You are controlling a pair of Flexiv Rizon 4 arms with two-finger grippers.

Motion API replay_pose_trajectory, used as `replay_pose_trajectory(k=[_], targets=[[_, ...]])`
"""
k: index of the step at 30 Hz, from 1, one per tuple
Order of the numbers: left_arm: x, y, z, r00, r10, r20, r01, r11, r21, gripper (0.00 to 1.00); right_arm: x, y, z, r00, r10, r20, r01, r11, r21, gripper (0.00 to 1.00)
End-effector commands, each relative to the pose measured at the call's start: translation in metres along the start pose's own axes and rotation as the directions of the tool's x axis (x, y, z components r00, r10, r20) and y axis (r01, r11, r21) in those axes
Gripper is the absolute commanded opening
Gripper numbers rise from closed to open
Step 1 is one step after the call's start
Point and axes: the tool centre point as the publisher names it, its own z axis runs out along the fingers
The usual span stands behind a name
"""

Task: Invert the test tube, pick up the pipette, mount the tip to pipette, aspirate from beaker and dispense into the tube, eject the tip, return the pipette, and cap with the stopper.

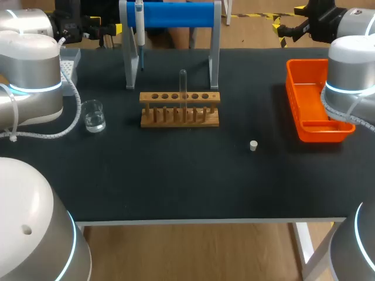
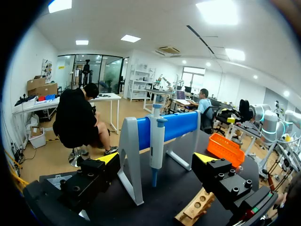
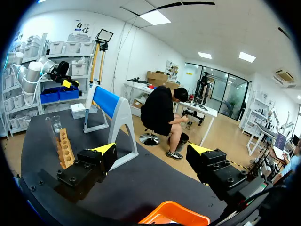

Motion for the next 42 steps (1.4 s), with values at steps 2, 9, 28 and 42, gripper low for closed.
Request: replay_pose_trajectory(k=[2,9,28,42], targets=[[0.000,0.001,0.000,1.000,0.000,0.002,0.000,1.000,0.003,1.00,0.000,0.000,0.000,1.000,0.000,0.001,0.000,1.000,0.001,1.00],[0.000,0.001,0.000,1.000,0.000,0.002,0.000,1.000,0.003,1.00,0.000,0.000,0.000,1.000,0.000,0.001,0.000,1.000,0.001,1.00],[0.000,0.001,0.000,1.000,0.000,0.002,0.000,1.000,0.003,1.00,0.006,-0.001,-0.005,1.000,-0.008,-0.015,0.008,1.000,-0.007,1.00],[0.000,0.001,0.000,1.000,0.000,0.002,0.000,1.000,0.003,1.00,0.130,-0.043,-0.085,0.955,-0.089,-0.284,0.065,0.993,-0.094,1.00]])
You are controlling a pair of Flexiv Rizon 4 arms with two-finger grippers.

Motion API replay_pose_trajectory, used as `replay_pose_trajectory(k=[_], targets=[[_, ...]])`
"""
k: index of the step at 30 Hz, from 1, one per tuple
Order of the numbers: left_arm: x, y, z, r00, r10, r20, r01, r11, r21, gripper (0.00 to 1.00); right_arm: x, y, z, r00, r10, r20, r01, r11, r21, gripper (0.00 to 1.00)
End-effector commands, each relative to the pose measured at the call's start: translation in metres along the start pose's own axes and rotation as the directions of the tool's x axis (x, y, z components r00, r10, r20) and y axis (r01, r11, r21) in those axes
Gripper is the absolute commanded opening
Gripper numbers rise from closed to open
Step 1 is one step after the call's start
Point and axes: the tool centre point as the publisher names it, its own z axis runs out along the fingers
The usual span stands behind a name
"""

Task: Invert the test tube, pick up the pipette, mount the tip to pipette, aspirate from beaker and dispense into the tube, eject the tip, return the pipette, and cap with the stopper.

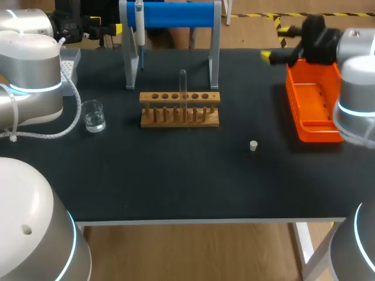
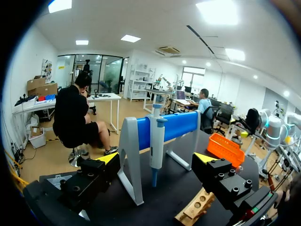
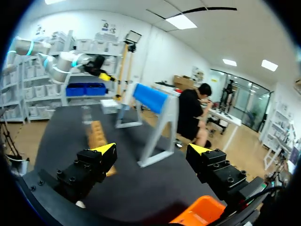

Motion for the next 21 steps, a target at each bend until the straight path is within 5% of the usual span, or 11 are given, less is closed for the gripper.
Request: replay_pose_trajectory(k=[1,12,21], targets=[[0.000,0.001,0.000,1.000,0.000,0.002,0.000,1.000,0.003,1.00,0.046,-0.015,-0.046,1.000,-0.005,-0.028,0.004,0.999,-0.048,1.00],[0.000,0.001,0.000,1.000,0.000,0.002,0.000,1.000,0.003,1.00,0.123,-0.023,-0.036,0.993,0.008,-0.116,-0.021,0.994,-0.111,1.00],[0.000,0.001,0.000,1.000,0.000,0.002,0.000,1.000,0.003,1.00,0.147,-0.017,-0.023,0.992,0.020,-0.123,-0.035,0.992,-0.118,1.00]])
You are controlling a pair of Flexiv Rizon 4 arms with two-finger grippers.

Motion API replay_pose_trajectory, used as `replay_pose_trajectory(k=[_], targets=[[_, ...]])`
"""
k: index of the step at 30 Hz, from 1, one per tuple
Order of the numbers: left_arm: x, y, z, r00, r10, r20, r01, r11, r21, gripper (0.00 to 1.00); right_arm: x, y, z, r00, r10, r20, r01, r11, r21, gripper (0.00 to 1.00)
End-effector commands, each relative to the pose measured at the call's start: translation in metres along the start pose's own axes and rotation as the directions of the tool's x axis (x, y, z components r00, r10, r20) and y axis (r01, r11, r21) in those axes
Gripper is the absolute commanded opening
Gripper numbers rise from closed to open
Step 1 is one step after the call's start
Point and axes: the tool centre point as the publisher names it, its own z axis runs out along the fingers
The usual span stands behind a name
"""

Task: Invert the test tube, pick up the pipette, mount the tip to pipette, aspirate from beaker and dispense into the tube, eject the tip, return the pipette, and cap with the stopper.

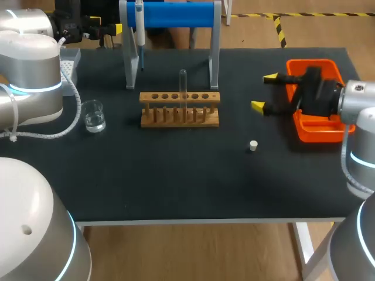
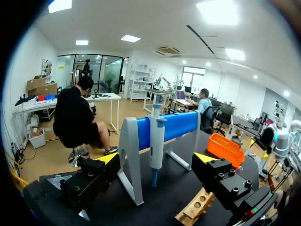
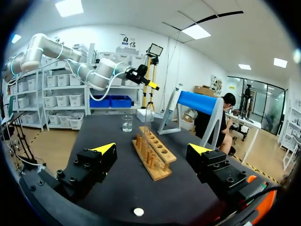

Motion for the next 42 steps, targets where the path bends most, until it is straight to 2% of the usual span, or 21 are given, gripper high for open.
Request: replay_pose_trajectory(k=[1,19,22,33,39,42], targets=[[0.000,0.001,0.000,1.000,0.000,0.002,0.000,1.000,0.003,1.00,0.008,-0.001,0.009,1.000,-0.002,0.025,0.002,1.000,0.000,1.00],[0.000,0.001,0.000,1.000,0.000,0.002,0.000,1.000,0.003,1.00,0.009,-0.001,0.011,0.999,-0.010,0.037,0.010,1.000,0.010,1.00],[0.026,0.012,-0.008,0.999,0.043,0.005,-0.043,0.999,0.032,1.00,0.009,-0.001,0.011,0.999,-0.010,0.037,0.010,1.000,0.010,1.00],[0.131,0.083,-0.041,0.990,0.130,0.046,-0.133,0.987,0.087,1.00,0.009,-0.001,0.011,0.999,-0.010,0.037,0.010,1.000,0.010,1.00],[0.174,0.111,-0.047,0.982,0.181,0.045,-0.185,0.977,0.104,1.00,0.009,-0.001,0.011,0.999,-0.010,0.037,0.010,1.000,0.010,1.00],[0.186,0.124,-0.046,0.980,0.196,0.033,-0.198,0.977,0.078,1.00,0.009,-0.001,0.011,0.999,-0.010,0.037,0.010,1.000,0.010,1.00]])
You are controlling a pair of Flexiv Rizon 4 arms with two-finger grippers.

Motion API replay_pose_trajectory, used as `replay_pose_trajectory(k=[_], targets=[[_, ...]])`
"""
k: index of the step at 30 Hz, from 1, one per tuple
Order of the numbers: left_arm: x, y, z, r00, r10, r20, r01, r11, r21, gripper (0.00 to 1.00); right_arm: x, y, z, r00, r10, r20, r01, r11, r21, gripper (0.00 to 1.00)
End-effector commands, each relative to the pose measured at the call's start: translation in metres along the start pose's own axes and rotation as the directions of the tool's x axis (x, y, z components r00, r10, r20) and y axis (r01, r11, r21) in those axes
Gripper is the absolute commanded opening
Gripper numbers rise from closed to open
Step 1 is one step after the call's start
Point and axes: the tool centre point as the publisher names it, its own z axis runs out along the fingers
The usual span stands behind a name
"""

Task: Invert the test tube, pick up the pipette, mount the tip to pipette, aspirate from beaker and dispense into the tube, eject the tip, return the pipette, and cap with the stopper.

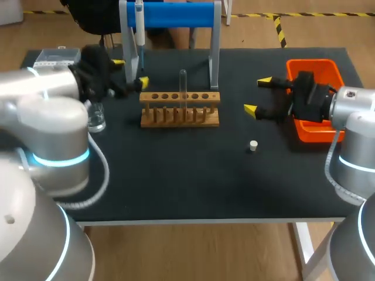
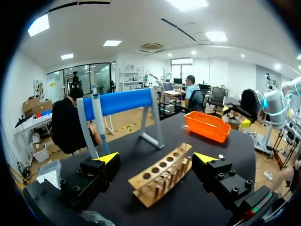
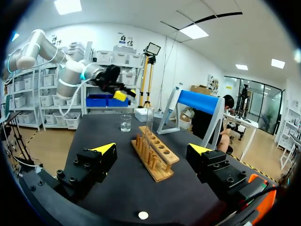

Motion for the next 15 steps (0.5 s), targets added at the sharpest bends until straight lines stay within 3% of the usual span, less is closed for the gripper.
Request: replay_pose_trajectory(k=[1,5,15], targets=[[0.036,0.021,-0.002,0.999,0.014,0.040,-0.017,0.996,0.088,1.00,0.001,0.000,0.001,1.000,0.000,0.002,0.000,1.000,0.002,1.00],[0.046,0.029,-0.002,0.999,0.019,0.034,-0.021,0.996,0.083,1.00,0.001,0.000,0.001,1.000,0.000,0.002,0.000,1.000,0.002,1.00],[0.045,0.036,-0.005,0.999,0.024,0.041,-0.026,0.997,0.069,1.00,0.001,0.000,0.001,1.000,0.000,0.002,0.000,1.000,0.002,1.00]])
